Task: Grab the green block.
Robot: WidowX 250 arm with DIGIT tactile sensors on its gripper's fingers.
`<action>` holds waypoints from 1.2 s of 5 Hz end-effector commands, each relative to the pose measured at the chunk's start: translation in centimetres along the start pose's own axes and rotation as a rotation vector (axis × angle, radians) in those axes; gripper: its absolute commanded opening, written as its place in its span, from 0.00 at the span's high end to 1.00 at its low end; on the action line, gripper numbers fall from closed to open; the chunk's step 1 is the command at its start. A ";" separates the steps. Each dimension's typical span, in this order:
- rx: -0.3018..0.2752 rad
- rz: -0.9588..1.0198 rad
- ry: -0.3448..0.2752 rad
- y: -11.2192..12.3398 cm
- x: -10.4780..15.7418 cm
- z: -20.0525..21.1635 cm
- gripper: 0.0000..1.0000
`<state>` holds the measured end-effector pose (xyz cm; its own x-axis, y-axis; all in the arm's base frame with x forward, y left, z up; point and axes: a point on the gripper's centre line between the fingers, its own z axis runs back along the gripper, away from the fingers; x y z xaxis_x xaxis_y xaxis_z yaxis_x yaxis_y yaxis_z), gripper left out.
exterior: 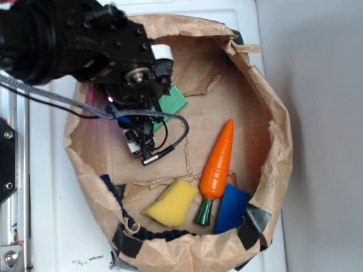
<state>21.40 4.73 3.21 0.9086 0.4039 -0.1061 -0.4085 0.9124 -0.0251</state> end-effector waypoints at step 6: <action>-0.063 0.114 -0.107 -3.2 3.2 2.2 0.00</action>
<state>25.48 3.04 4.38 0.8570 0.5150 -0.0201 -0.5150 0.8540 -0.0738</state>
